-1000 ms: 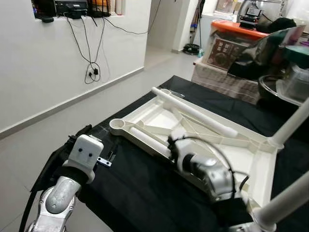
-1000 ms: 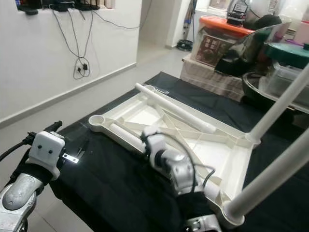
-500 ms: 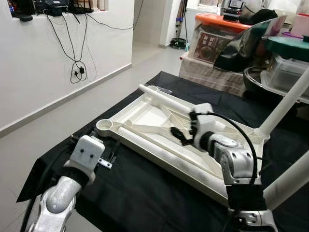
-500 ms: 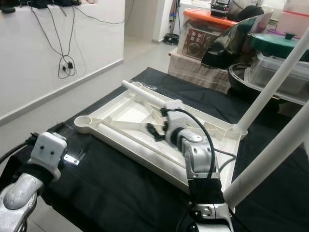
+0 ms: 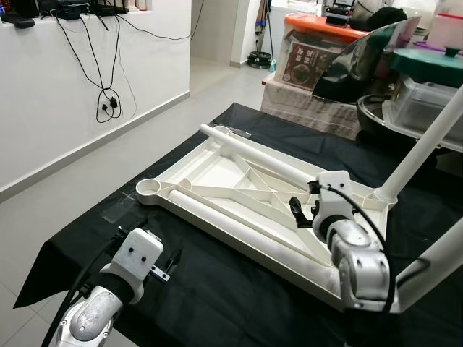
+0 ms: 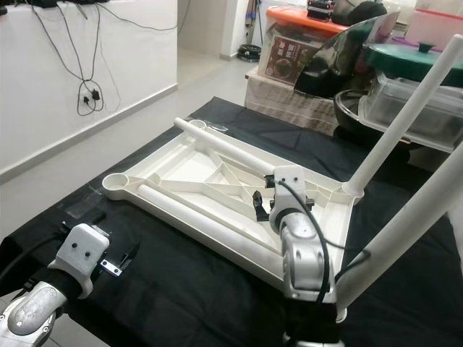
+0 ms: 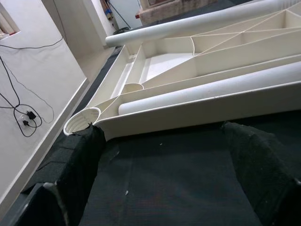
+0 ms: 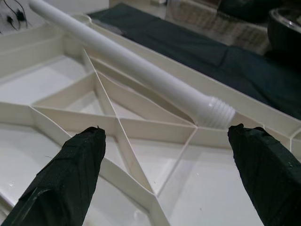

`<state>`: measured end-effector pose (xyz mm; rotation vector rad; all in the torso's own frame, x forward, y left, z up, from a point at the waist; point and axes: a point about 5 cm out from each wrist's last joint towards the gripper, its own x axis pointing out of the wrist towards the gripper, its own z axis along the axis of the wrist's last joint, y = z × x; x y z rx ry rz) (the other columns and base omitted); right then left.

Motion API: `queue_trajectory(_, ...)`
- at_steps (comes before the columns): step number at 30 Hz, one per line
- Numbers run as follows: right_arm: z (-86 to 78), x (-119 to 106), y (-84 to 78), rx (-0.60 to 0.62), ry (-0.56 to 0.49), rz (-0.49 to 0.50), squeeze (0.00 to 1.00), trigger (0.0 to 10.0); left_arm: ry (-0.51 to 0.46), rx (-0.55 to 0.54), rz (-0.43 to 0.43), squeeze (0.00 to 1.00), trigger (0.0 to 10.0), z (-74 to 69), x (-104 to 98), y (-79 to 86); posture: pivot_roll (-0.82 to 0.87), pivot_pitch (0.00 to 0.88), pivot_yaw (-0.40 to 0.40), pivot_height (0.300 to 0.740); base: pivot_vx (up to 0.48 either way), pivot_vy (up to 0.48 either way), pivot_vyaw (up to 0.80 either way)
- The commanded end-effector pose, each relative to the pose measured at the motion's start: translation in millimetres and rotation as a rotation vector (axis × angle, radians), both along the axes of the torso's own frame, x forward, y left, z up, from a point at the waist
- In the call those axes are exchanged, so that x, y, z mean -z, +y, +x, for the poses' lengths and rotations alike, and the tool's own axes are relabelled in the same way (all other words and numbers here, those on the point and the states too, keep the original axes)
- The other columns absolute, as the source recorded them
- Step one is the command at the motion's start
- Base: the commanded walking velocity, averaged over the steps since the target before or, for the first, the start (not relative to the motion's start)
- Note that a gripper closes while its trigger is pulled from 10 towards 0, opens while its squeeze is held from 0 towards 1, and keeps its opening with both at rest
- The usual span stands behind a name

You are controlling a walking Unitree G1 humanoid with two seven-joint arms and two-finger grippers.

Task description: Building children table

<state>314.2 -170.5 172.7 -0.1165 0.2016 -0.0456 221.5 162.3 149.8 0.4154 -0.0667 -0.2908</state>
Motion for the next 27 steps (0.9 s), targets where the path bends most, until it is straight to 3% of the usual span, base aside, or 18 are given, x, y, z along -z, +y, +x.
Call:
queue_trajectory(1, -0.7, -2.2, 1.4, -0.005, -0.029, 0.006, 0.0, 10.0, 0.012, 0.0, -0.024, 0.0, 10.0, 0.0, 2.4, -0.7, 0.0, 0.0, -0.114, 0.74, 0.0, 0.0, 0.0)
queue_trajectory(2, -1.3, -2.7, 2.1, -0.004, -0.031, 0.01, 0.0, 10.0, 0.011, 0.0, -0.026, 0.0, 10.0, 0.1, 2.3, -0.6, 0.0, 0.0, -0.114, 0.74, 0.0, 0.0, 0.0)
queue_trajectory(6, 1.4, -27.0, 38.6, -0.222, -0.201, 0.09, 0.0, 10.0, 0.009, -0.042, -0.07, 0.0, 10.0, 2.3, -1.2, 5.6, 0.01, 0.0, -0.118, 0.74, 0.0, 0.371, 0.0)
queue_trajectory(11, -1.3, -30.8, 53.3, -0.3, -0.252, 0.112, 0.0, 10.0, -0.001, -0.052, -0.087, 0.0, 10.0, 3.3, -3.7, 5.9, 0.03, 0.0, -0.12, 0.74, 0.0, 0.48, 0.0)
queue_trajectory(15, -3.2, -30.9, 59.6, -0.334, -0.275, 0.108, 0.0, 10.0, -0.014, -0.059, -0.089, 0.0, 10.0, 3.9, -5.6, 6.1, 0.03, 0.0, -0.116, 0.74, 0.0, 0.36, -0.8)
queue_trajectory(18, -3.1, -29.5, 59.9, -0.33, -0.276, 0.103, 0.0, 10.0, -0.021, -0.062, -0.083, 0.0, 10.0, 4.5, -6.3, 6.0, 0.03, 0.0, -0.114, 0.74, 0.0, 0.0, -0.8)
queue_trajectory(22, -1.9, -23.9, 55.3, -0.296, -0.27, 0.069, 0.0, 10.0, -0.031, -0.068, -0.085, 0.0, 10.0, 5.7, -7.8, 6.3, 0.03, 0.0, -0.108, 0.74, 0.0, 0.0, 0.0)
queue_trajectory(25, 0.1, -16.8, 44.1, -0.219, -0.24, 0.016, 0.0, 10.0, -0.033, -0.075, -0.088, 0.0, 10.0, 6.8, -8.5, 6.9, 0.02, 0.0, -0.106, 0.74, 0.0, 0.0, 0.0)
queue_trajectory(27, 0.1, -9.6, 28.1, -0.15, -0.205, -0.023, 0.0, 10.0, -0.036, -0.087, -0.086, 0.0, 10.0, 8.2, -8.6, 8.2, 0.02, 0.0, -0.106, 0.74, 0.0, 0.0, -0.49)
